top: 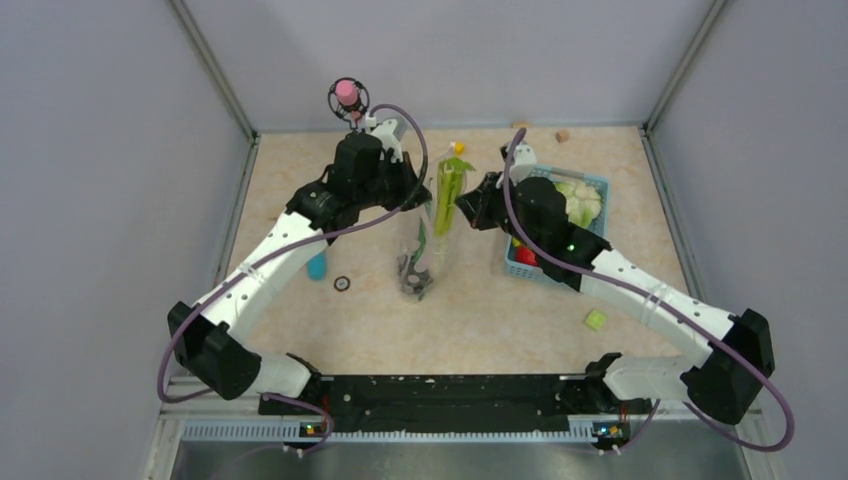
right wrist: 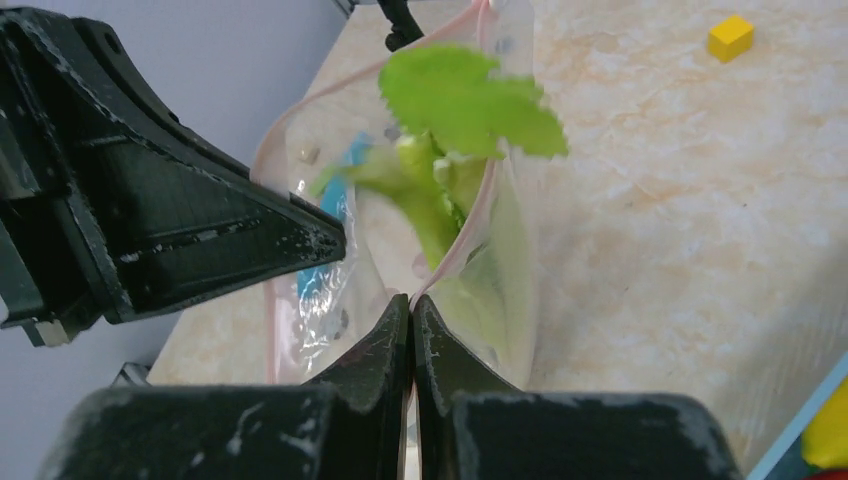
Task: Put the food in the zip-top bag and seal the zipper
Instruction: Adjust the zipper food storage bag at the center of the board.
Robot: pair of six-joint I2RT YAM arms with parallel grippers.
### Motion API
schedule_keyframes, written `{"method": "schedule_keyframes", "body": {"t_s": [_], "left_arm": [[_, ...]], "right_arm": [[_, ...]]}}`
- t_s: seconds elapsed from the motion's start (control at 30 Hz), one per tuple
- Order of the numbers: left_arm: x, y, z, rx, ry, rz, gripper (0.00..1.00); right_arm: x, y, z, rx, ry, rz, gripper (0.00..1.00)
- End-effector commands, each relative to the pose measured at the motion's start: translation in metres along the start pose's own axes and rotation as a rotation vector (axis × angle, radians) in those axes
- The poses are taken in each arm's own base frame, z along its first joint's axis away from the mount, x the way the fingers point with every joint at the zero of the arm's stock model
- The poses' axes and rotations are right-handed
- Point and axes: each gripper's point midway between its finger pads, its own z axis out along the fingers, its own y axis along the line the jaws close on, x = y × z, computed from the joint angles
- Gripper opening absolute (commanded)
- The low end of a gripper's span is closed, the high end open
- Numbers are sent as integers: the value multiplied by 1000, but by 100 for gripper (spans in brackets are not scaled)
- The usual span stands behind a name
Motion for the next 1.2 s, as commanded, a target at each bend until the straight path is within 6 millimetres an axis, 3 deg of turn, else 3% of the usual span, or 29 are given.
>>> {"method": "schedule_keyframes", "body": {"t_s": [0.0,0.17,0.47,0.63,0.73,0.8,1.0,1.07,1.17], "left_arm": [[-17,5,1,-50,-52,29,0],[-17,17,2,-109,-58,30,0],[-35,2,-18,-74,-114,48,0],[-47,-22,-50,13,-173,77,0],[-51,-33,-68,59,-204,103,0],[-53,-36,-78,65,-225,112,0],[-60,-29,-90,12,-266,109,0],[-56,-27,-83,11,-248,106,0],[-41,-22,-58,22,-166,98,0]], "right_arm": [[-31,9,5,27,-15,-96,0],[-50,4,-3,128,-35,-199,0],[-70,43,-26,-50,-63,-245,0],[-66,74,-44,-229,-21,-241,0],[-54,98,-56,-379,28,-223,0],[-46,103,-59,-418,67,-209,0],[-42,72,-50,-250,49,-163,0],[-32,67,-48,-238,64,-144,0],[-17,37,-37,-104,76,-110,0]]}}
